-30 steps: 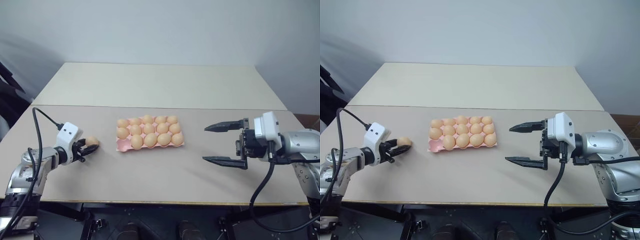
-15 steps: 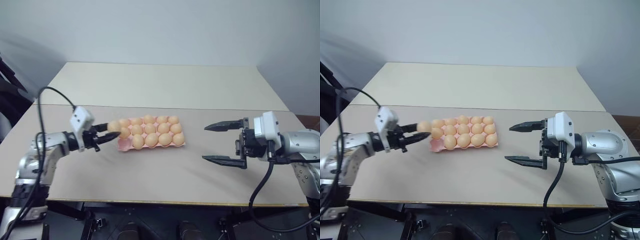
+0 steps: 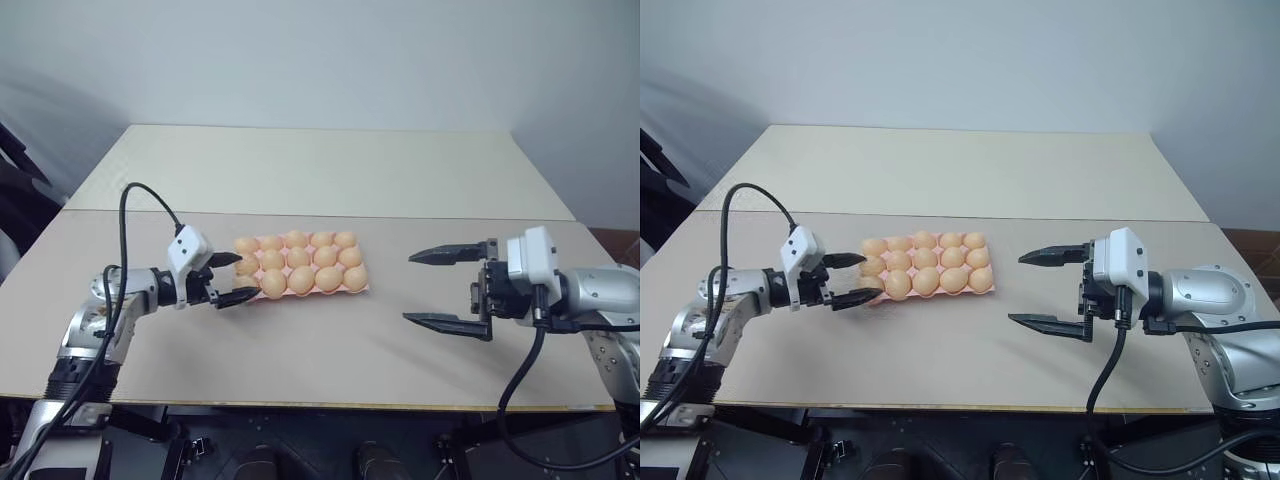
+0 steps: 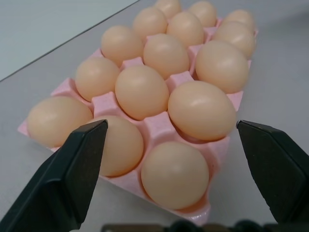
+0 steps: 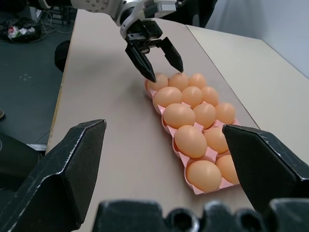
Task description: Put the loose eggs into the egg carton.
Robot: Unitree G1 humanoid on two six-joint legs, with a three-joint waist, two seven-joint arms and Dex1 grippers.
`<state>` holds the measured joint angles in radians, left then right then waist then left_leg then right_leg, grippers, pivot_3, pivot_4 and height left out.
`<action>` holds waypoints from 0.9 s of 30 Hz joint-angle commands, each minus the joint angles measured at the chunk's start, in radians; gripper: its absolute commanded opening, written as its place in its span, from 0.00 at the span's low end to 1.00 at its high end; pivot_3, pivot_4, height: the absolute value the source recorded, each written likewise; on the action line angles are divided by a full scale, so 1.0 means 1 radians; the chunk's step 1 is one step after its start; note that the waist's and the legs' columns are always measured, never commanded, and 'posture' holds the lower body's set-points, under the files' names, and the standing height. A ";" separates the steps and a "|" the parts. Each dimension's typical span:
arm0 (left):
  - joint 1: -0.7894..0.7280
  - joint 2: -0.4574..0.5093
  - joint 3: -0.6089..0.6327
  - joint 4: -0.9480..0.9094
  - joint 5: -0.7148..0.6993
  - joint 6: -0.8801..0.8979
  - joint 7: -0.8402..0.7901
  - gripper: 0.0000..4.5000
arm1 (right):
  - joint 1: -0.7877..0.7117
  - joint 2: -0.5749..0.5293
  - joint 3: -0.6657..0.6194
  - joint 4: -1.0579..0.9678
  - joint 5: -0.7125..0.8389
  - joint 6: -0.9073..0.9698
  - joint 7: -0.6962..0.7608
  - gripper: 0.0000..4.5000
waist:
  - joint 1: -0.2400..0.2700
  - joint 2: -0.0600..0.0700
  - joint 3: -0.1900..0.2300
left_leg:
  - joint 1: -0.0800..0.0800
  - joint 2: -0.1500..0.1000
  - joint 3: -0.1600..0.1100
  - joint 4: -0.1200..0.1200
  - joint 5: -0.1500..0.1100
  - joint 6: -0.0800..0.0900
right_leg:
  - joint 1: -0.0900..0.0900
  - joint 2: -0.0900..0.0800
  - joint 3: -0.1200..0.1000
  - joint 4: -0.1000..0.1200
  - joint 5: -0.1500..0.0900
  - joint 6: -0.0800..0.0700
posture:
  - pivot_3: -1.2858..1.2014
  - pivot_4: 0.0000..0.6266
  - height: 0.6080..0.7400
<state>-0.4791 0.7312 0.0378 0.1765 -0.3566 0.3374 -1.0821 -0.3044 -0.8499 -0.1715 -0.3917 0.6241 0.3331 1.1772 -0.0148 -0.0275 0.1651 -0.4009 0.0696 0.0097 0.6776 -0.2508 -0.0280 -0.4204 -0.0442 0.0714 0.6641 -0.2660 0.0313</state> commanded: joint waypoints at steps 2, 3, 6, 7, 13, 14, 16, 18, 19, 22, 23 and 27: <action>0.021 0.062 0.101 -0.020 -0.034 -0.042 -0.034 1.00 | -0.009 -0.009 -0.031 -0.021 0.024 -0.007 -0.001 1.00 | -0.004 0.000 0.000 | 0.000 0.000 0.000 0.000 0.000 0.000 | 0.000 0.000 0.000 0.000 0.000 0.000 | 0.52 0.24 1.00; 0.038 0.080 0.128 -0.032 -0.047 -0.042 -0.046 1.00 | -0.013 -0.009 -0.028 -0.014 0.023 -0.009 0.001 1.00 | -0.006 0.000 0.000 | 0.000 0.000 0.000 0.000 0.000 0.000 | 0.000 0.000 0.000 0.000 0.000 0.000 | 0.52 0.24 1.00; 0.113 0.145 0.222 -0.108 -0.117 -0.007 -0.104 1.00 | -0.024 -0.011 -0.028 0.008 0.025 -0.008 0.007 1.00 | -0.007 0.000 0.000 | 0.000 0.000 0.000 0.000 0.000 0.000 | 0.000 0.000 0.000 0.000 0.000 0.000 | 0.52 0.24 1.00; 0.133 0.161 0.244 -0.129 -0.136 0.003 -0.119 1.00 | -0.026 -0.011 -0.028 0.013 0.026 -0.007 0.009 1.00 | -0.006 0.000 0.000 | 0.000 0.000 0.000 0.000 0.000 0.000 | -0.001 0.000 0.000 0.000 0.000 0.000 | 0.52 0.24 1.00; 0.340 0.282 0.441 -0.246 -0.221 0.024 -0.232 1.00 | -0.036 -0.022 -0.019 0.084 0.032 0.007 0.049 1.00 | 0.000 0.000 0.000 | 0.000 0.001 0.001 -0.001 0.000 0.000 | 0.000 0.000 0.000 0.000 0.000 0.000 | 0.52 0.24 1.00; 0.379 0.290 0.482 -0.263 -0.240 0.037 -0.247 1.00 | -0.035 -0.025 -0.015 0.098 0.029 0.007 0.062 1.00 | 0.001 0.000 0.000 | 0.001 0.001 0.001 -0.001 0.000 0.000 | 0.000 0.000 0.000 0.000 0.000 0.000 | 0.52 0.24 1.00; 0.441 0.300 0.533 -0.290 -0.263 0.055 -0.269 1.00 | -0.035 -0.027 -0.010 0.118 0.023 0.006 0.077 1.00 | 0.001 0.000 0.000 | 0.000 0.001 0.001 -0.001 0.000 0.000 | -0.001 0.000 0.000 0.000 0.000 0.000 | 0.52 0.24 1.00; 0.507 0.307 0.582 -0.322 -0.288 0.079 -0.301 1.00 | -0.040 -0.023 -0.006 0.136 0.010 -0.002 0.077 1.00 | 0.002 0.000 0.000 | 0.000 0.001 0.001 -0.001 0.000 0.000 | -0.001 0.000 0.000 0.000 0.000 0.000 | 0.52 0.24 1.00; 0.535 0.309 0.605 -0.338 -0.304 0.095 -0.316 1.00 | -0.042 -0.021 -0.004 0.143 0.002 -0.006 0.074 1.00 | 0.002 0.000 0.000 | 0.001 0.001 0.001 -0.001 0.000 0.000 | -0.001 0.000 0.000 0.000 0.000 0.000 | 0.52 0.24 1.00; 0.598 0.304 0.652 -0.385 -0.325 0.121 -0.321 1.00 | -0.042 -0.019 -0.006 0.150 -0.006 -0.009 0.068 1.00 | 0.000 0.000 0.000 | 0.001 0.001 0.001 -0.001 0.000 0.000 | -0.001 0.000 0.000 0.000 0.000 0.000 | 0.52 0.24 1.00; 0.609 0.303 0.660 -0.395 -0.326 0.124 -0.318 1.00 | -0.040 -0.020 -0.008 0.148 -0.006 -0.009 0.070 1.00 | 0.001 0.000 0.000 | 0.001 0.001 0.001 -0.001 0.000 0.000 | -0.001 0.000 0.000 0.000 0.000 0.000 | 0.52 0.24 1.00; 0.614 0.297 0.671 -0.418 -0.337 0.145 -0.278 1.00 | -0.027 -0.018 -0.015 0.137 -0.003 -0.003 0.061 1.00 | 0.002 0.000 0.000 | 0.001 0.001 0.001 -0.001 0.000 0.000 | 0.000 0.000 0.000 0.000 0.000 0.000 | 0.52 0.24 1.00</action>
<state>0.1351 1.0203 0.6748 -0.2142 -0.6713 0.4688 -1.3743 -0.3331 -0.8616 -0.1629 -0.2279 0.6113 0.3364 1.2404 -0.0130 -0.0273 0.1652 -0.4000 0.0706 0.0112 0.6765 -0.2509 -0.0280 -0.4207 -0.0443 0.0714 0.6636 -0.2661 0.0313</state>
